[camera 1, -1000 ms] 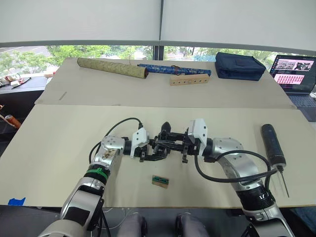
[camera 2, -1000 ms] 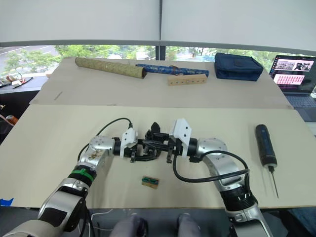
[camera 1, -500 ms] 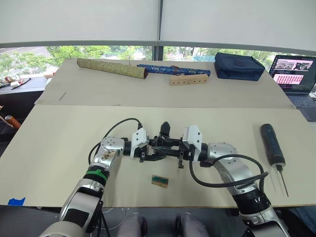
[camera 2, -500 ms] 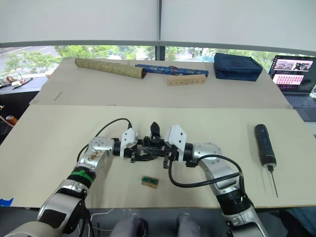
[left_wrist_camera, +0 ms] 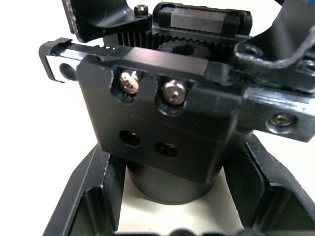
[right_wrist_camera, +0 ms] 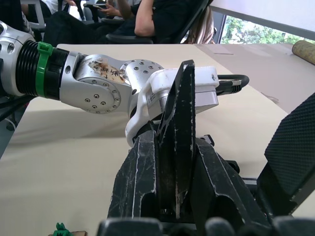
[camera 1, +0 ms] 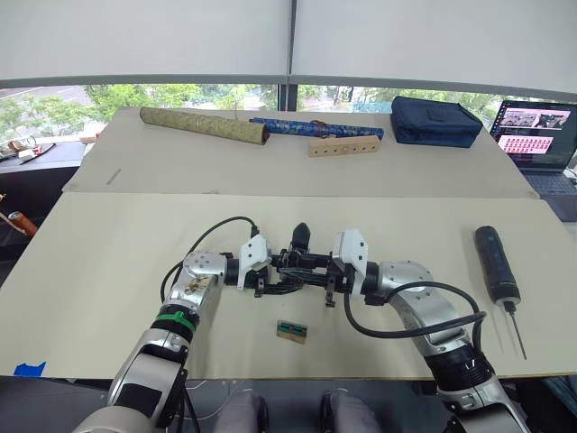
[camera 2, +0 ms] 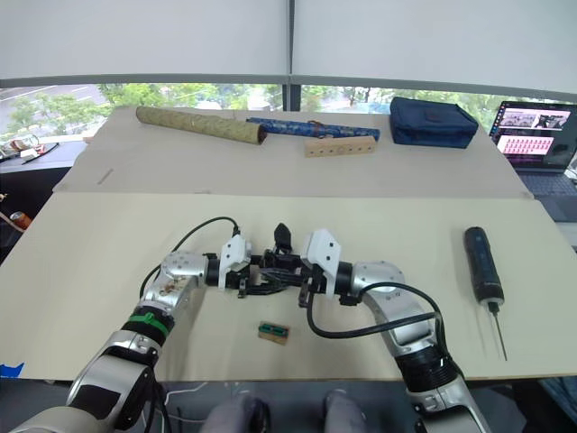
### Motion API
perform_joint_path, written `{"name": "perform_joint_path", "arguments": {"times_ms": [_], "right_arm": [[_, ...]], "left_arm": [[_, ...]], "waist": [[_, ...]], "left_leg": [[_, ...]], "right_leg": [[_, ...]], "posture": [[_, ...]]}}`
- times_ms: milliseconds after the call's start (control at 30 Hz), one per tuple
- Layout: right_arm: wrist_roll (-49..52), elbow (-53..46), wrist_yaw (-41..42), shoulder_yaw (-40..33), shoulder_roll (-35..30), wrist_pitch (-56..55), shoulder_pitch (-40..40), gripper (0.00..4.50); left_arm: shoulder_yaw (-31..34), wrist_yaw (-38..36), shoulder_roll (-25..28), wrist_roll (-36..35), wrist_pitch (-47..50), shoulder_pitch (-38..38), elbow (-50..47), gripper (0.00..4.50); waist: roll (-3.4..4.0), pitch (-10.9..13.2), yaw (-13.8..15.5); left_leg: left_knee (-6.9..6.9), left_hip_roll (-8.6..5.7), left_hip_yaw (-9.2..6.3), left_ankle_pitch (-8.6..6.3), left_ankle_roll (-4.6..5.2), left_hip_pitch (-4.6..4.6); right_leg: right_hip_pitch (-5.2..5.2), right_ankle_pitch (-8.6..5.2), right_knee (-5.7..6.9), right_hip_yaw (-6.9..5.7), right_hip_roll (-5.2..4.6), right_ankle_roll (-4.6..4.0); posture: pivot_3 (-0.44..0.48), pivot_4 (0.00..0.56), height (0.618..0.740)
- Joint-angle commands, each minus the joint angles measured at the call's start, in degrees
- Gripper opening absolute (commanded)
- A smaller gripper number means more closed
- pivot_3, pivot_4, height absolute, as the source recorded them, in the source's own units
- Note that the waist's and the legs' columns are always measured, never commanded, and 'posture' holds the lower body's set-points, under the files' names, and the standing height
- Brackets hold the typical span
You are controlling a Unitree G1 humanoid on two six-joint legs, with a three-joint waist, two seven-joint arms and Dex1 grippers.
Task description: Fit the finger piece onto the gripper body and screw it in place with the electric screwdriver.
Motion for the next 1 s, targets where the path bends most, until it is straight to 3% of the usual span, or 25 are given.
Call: {"name": "perform_joint_path", "arguments": {"times_ms": [33,533,1000], "right_arm": [[0.4,-1.8,-0.1,1.4,-0.6,2.5,1.5,0.43],[-0.5,0.0,-2.5,3.6,-1.3,8.4,2.8,0.43],[-2.2,5.1,-3.2,5.3,-2.6,14.0,-3.3,0.43]], "left_arm": [[-1.2,-0.1,0.7,1.3,1.2,2.0,0.8,2.33],[-1.3,0.0,1.4,1.2,2.3,2.1,0.3,2.33],[-1.6,0.0,1.4,1.3,2.1,2.4,-0.1,2.33]], "waist": [[0.01,0.0,0.0],[-0.03,-0.5,-0.3],[-0.02,-0.7,-1.0]], "left_leg": [[-0.01,0.00,0.00,0.00,0.00,0.00],[-0.03,0.01,-0.01,-0.01,0.01,0.07],[-0.06,0.06,-0.01,-0.21,0.35,0.33]], "right_leg": [[0.00,0.00,0.00,0.00,0.00,0.00],[0.06,0.00,-0.01,0.00,0.00,0.00],[0.20,-0.01,0.08,0.06,0.00,-0.03]], "posture": [[0.000,0.150,0.740],[0.000,0.150,0.740],[0.000,0.150,0.740]]}}
